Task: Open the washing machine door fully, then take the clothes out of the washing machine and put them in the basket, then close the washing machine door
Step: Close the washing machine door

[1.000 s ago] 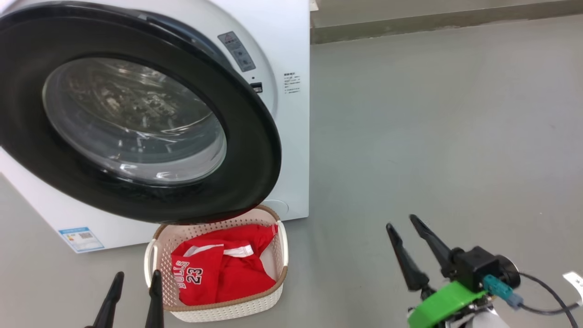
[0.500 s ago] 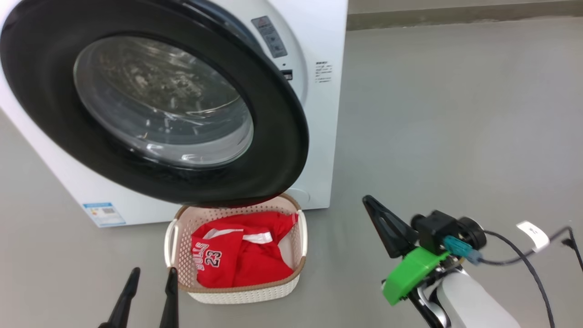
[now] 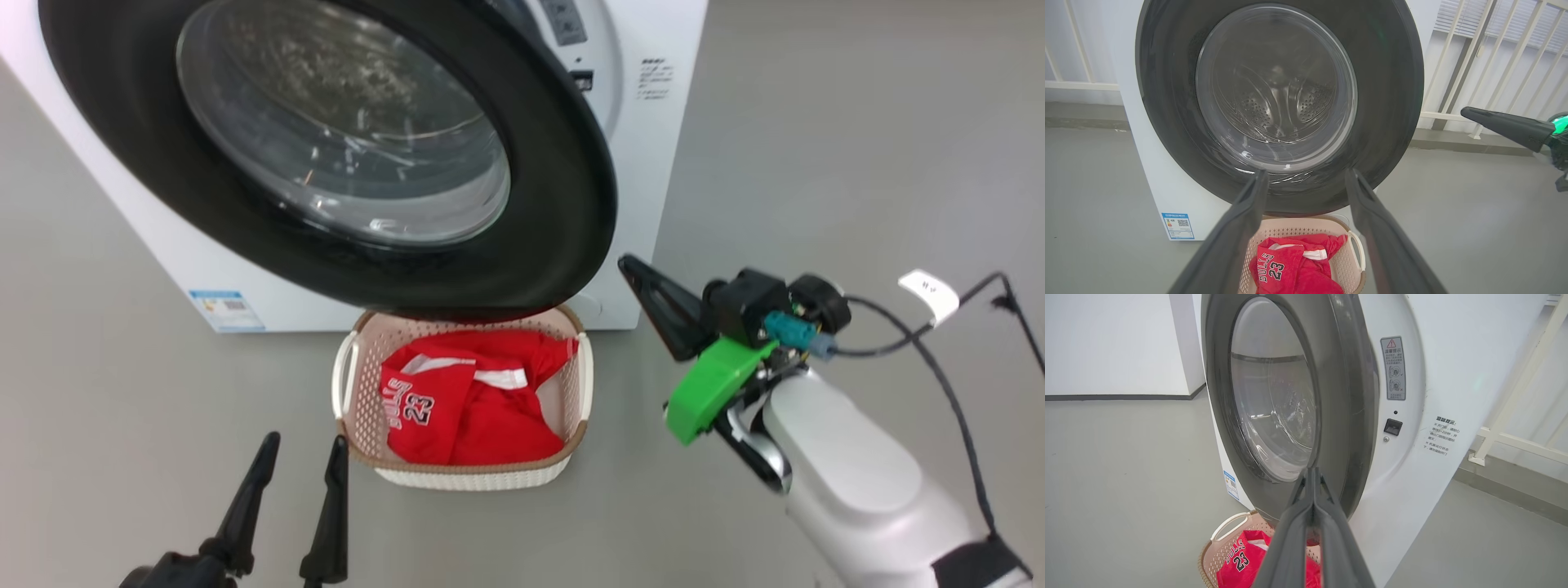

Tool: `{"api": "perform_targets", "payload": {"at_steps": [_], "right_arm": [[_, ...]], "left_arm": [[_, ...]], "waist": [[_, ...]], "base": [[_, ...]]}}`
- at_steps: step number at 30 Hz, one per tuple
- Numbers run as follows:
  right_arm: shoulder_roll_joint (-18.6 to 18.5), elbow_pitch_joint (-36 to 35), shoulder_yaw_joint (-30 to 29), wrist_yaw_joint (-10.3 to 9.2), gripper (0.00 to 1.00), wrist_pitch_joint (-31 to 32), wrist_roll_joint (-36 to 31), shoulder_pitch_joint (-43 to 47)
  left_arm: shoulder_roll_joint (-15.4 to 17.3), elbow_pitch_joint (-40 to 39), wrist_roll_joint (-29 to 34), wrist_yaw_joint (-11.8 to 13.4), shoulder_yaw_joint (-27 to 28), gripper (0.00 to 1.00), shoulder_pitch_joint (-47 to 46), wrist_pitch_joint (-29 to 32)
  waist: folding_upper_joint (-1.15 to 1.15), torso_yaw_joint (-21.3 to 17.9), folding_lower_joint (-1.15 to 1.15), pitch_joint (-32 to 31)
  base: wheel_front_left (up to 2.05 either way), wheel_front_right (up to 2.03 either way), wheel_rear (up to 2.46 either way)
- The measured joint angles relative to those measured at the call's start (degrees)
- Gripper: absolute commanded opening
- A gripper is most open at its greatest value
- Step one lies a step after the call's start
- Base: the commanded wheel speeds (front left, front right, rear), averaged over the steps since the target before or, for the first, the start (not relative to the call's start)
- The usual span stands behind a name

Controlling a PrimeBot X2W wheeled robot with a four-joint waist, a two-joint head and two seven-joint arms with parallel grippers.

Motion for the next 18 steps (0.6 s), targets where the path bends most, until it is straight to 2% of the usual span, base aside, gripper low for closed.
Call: {"api": "perform_targets", "payload": {"at_steps": [18], "right_arm": [[-2.67,3.82,2.23,0.0,0.0,0.0,3.45,-12.73]], "left_arm": [[-0.67,-0.66,0.48,0.02,-2.88,1.0,-6.5,0.0]], "waist": [[0.0,5.15,0.0,8.96]], "base": [[0.0,0.0,0.0]]}}
